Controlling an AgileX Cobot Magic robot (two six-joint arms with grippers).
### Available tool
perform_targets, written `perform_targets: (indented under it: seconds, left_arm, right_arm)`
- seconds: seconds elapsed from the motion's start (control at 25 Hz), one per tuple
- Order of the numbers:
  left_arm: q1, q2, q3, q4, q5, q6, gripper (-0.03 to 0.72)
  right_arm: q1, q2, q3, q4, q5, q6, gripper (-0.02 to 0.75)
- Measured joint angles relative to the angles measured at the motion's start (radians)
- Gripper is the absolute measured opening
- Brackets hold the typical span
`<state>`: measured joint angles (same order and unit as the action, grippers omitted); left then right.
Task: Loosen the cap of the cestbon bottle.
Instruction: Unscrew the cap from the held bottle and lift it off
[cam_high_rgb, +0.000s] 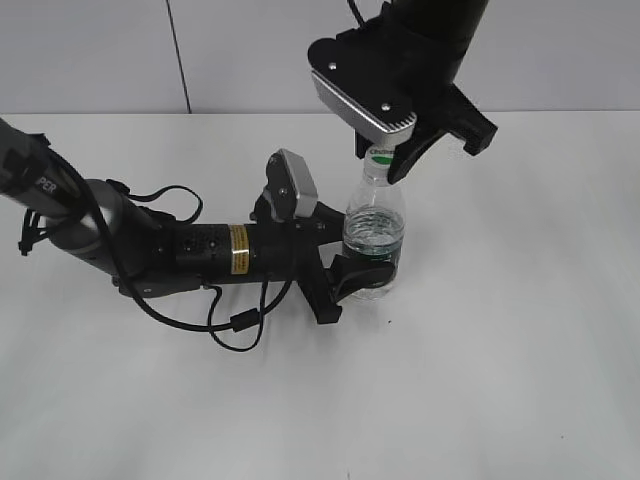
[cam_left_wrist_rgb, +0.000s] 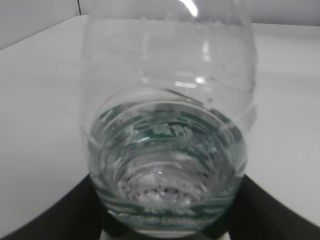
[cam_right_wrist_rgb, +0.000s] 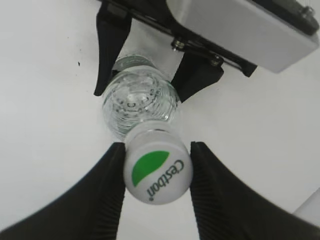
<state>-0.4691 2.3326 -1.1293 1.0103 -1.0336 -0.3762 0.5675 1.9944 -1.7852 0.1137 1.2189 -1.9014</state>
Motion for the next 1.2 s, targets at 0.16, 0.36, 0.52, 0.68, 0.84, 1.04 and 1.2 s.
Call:
perform_targets:
  seconds: [0.16, 0.36, 0.52, 0.68, 0.84, 1.04, 1.2]
  left_arm:
    - [0.0, 0.0, 0.0, 0.0, 0.0, 0.003, 0.417]
    - [0.0, 0.0, 0.0, 0.0, 0.0, 0.003, 0.417]
    - [0.001, 0.0, 0.0, 0.002, -0.002, 0.003, 0.417]
    - [0.002, 0.0, 0.0, -0.007, 0.0, -0.001, 0.417]
    - [0.002, 0.0, -0.001, -0.008, 0.001, -0.003, 0.417]
    - [0.002, 0.0, -0.001, -0.008, 0.002, -0.003, 0.417]
    - [0.002, 0.0, -0.001, -0.008, 0.002, -0.003, 0.417]
  right_arm:
    - [0.0, -0.001, 0.0, 0.003, 0.0, -0.15, 0.303]
    - [0.0, -0.001, 0.0, 0.011, 0.0, -0.31, 0.302]
    - [-0.001, -0.008, 0.0, 0.068, -0.002, -0.482, 0.3]
    - [-0.001, -0.021, 0.0, 0.112, 0.001, -0.574, 0.299]
    - [-0.001, -0.03, 0.0, 0.112, 0.001, -0.583, 0.299]
    - [-0.001, -0.055, 0.0, 0.131, 0.0, -0.375, 0.299]
    - [-0.001, -0.069, 0.0, 0.193, 0.0, 0.016, 0.298]
